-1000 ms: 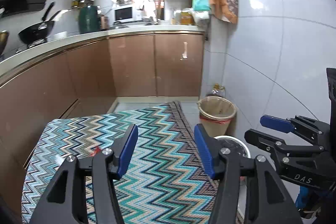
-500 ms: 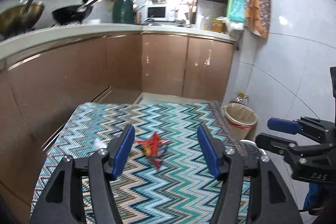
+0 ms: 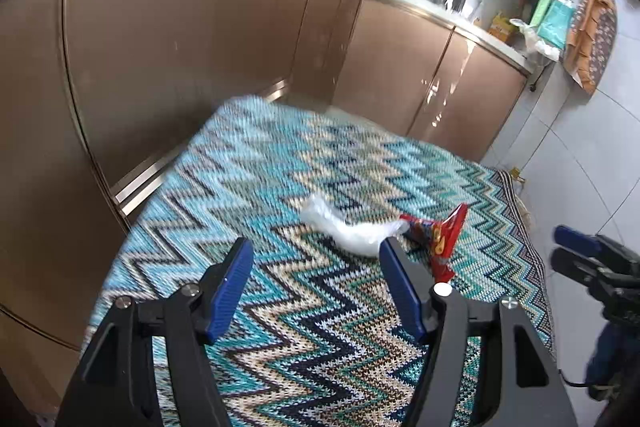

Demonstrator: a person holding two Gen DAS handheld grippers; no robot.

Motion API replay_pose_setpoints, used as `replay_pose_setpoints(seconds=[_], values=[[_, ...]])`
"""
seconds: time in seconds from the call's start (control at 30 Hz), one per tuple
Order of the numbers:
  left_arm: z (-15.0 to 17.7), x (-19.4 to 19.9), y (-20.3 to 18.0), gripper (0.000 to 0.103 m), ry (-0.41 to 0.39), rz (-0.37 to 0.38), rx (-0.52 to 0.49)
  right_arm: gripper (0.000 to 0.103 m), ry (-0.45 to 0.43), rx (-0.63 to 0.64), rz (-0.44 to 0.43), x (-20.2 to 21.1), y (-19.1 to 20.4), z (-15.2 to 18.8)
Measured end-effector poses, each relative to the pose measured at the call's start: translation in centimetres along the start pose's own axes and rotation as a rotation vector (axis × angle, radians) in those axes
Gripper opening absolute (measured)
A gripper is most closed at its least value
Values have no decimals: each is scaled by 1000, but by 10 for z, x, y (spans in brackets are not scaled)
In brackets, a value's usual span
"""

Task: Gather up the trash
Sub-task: 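Move both tools back over the red wrapper and tissue on the rug, then grasp the red snack wrapper with the right tool while the left tool grasps the white tissue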

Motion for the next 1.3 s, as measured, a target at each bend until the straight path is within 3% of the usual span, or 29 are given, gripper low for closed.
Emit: replay_pose_setpoints(seconds=[0.23,0.6,0.67,0.77,0.93,1.0,1.3], values=[[8,-56,-13,64,91,32,-34,58,82,12,-27,-65,9,-4],[-13,-118,11,62,138,85,168,58,135,47,-64,-132,16,-7],[-14,-126,14,46,145,77,181,57,147,48,-72,-142,17,-5],[-11,-134,17,22,161,80,206,47,154,44,-88,-148,16,-2],[-10,-135,18,11,142,89,226,32,152,39,-105,-148,12,1],[-9,-131,16,10,133,89,219,19,153,34,-114,-147,10,2],[-7,-88,1,9,84,102,178,15,102,35,-125,-111,7,5]])
Point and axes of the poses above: each gripper's, at about its wrist camera, not at the fingertips, and x roughly against the way its jaws point, y to its left, z to its underside, the point moved 6 cm from there along -x, roughly the way its jaws point, and after that the axes turned 12 degrees about z, right-handed, at the moved point
